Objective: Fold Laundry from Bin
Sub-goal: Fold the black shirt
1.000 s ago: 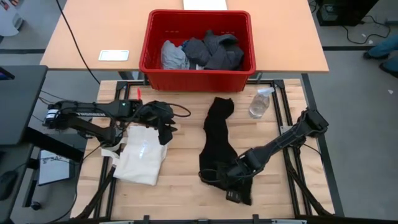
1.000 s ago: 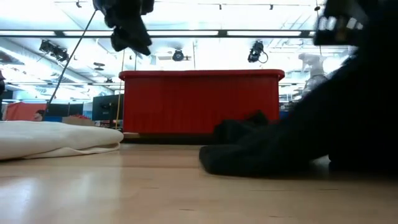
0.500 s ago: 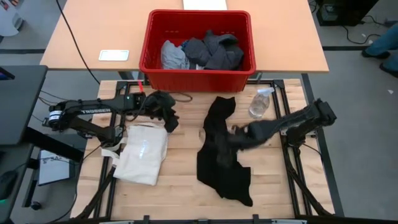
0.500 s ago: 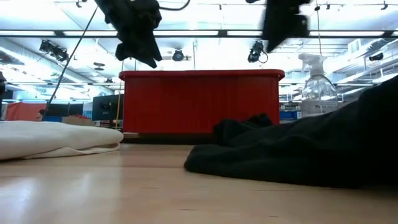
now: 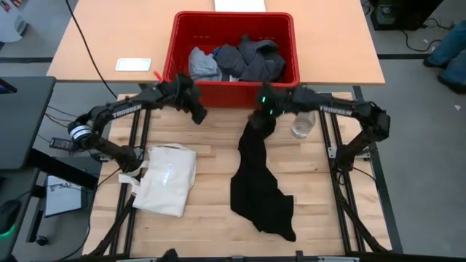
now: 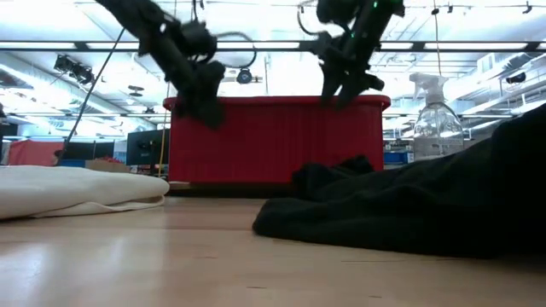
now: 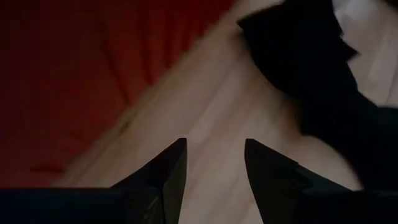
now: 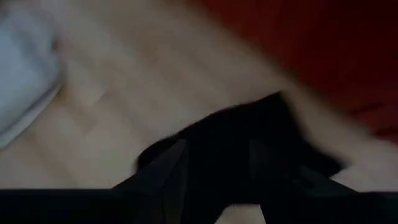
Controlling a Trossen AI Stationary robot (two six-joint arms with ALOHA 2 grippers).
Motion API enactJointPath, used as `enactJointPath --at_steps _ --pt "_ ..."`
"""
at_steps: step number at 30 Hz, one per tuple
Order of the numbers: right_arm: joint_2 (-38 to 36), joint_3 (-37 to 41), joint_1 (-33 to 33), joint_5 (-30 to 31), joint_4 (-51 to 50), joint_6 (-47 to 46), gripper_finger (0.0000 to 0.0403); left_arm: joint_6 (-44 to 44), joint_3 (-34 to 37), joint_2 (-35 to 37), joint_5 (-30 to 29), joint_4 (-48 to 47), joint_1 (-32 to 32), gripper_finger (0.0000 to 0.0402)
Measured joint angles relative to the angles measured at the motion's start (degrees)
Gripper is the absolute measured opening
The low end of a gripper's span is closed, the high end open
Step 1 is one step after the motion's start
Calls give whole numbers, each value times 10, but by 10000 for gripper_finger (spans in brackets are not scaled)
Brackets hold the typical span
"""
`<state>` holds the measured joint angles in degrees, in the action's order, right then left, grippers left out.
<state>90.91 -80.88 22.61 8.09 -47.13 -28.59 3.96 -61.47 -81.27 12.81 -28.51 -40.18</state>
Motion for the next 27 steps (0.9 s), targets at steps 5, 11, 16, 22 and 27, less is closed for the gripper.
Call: enactJointPath --at_steps 5,11,16,22,27 --pt "-1 0 90 11 60 60 173 -24 0 -30 67 57 -67 166" --pt "4 0 174 -17 142 102 173 -35 0 -42 76 119 -110 166" --pt "0 -1 213 -104 144 125 174 11 -14 -37 124 90 -112 166" --pt "-1 0 156 -255 132 217 176 60 -19 -9 121 -2 -26 166" --pt "-1 0 77 -234 109 295 176 144 -19 4 50 -24 92 166"
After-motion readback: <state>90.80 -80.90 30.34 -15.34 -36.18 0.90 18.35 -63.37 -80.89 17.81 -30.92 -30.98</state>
